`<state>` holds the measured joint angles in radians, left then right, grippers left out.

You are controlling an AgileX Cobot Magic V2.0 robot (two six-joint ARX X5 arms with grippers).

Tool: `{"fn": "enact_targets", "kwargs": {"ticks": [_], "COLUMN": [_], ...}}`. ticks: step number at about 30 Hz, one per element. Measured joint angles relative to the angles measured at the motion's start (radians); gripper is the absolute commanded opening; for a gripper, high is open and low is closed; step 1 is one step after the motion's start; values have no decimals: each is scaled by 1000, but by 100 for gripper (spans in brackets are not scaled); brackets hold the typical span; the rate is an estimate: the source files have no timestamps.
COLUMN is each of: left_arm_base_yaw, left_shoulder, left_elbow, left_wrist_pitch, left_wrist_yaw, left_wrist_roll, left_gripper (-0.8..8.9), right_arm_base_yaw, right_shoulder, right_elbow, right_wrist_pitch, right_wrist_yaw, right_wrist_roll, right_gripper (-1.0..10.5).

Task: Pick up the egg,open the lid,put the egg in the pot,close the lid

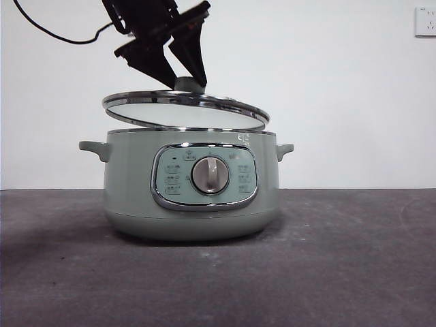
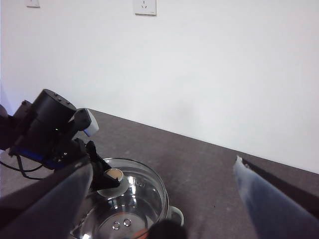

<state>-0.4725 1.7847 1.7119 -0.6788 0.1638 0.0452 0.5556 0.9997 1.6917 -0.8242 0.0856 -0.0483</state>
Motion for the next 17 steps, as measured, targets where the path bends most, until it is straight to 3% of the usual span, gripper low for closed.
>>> {"fn": "enact_targets", "kwargs": {"ticks": [17], "left_arm_base_yaw": [-25], "left_shoulder": [48], "left_elbow": [2], "left_wrist_pitch": [-1], "left_wrist_yaw": [-9], "left_wrist_roll": [4], "left_gripper": [-8], "right_arm_base_yaw": [0], "right_shoulder": [5], "right_elbow": [0], "right_wrist_pitch": [-8], "right_wrist_yaw": [0], "right_wrist_roll": [0], "right_gripper": [476]}}
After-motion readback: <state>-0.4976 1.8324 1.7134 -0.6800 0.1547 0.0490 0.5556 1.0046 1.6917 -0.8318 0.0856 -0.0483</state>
